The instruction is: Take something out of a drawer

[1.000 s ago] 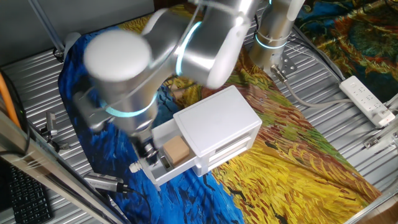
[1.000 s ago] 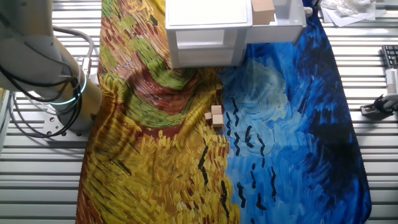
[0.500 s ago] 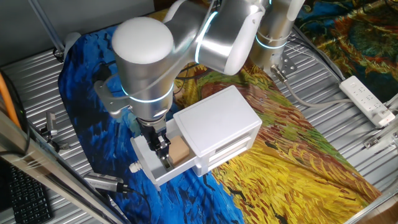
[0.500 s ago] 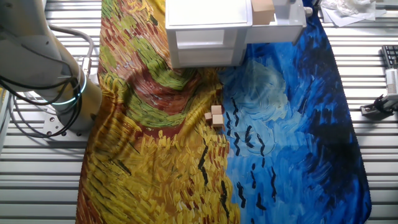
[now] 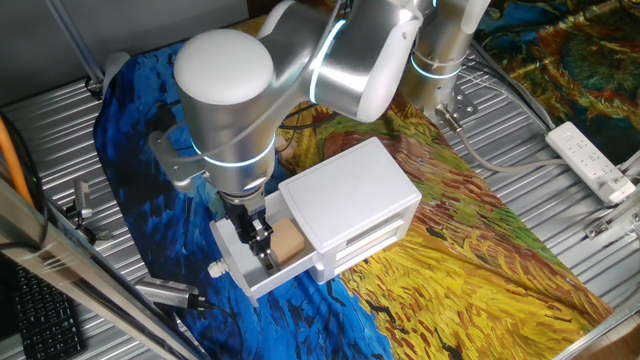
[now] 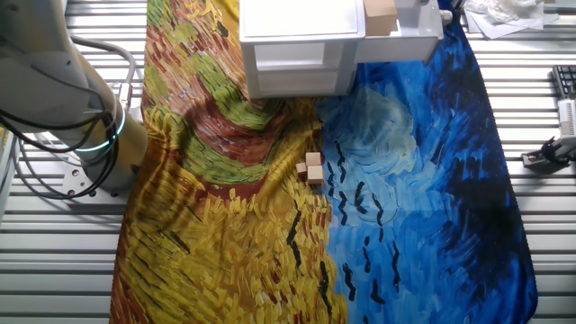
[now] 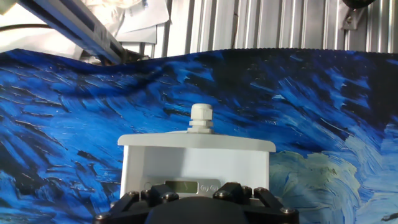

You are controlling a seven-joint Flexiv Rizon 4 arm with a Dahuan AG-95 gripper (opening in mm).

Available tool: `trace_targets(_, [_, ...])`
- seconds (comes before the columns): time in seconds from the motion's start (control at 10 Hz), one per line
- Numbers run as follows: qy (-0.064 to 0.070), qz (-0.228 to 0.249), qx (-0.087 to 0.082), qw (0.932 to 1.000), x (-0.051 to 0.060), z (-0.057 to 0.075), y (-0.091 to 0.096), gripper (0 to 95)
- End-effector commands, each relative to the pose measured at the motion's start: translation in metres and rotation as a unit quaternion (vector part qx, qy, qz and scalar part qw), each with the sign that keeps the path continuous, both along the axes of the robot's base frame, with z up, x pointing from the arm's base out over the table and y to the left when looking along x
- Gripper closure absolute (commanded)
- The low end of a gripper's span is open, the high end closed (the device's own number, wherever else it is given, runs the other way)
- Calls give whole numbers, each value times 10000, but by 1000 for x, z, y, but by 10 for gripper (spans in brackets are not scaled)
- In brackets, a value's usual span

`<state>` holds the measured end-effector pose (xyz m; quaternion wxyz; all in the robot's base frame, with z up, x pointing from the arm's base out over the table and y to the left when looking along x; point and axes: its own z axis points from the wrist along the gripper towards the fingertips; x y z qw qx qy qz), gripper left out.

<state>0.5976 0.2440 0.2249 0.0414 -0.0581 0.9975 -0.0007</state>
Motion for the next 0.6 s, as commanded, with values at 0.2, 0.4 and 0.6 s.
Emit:
trace_targets(0.2, [-101,65,2,9999,0,0,-1,380])
trace_targets(0.4, [39,83,32,10000,0,0,-1,380])
trace_targets(0.6, [155,103,17,9998,0,0,-1,380])
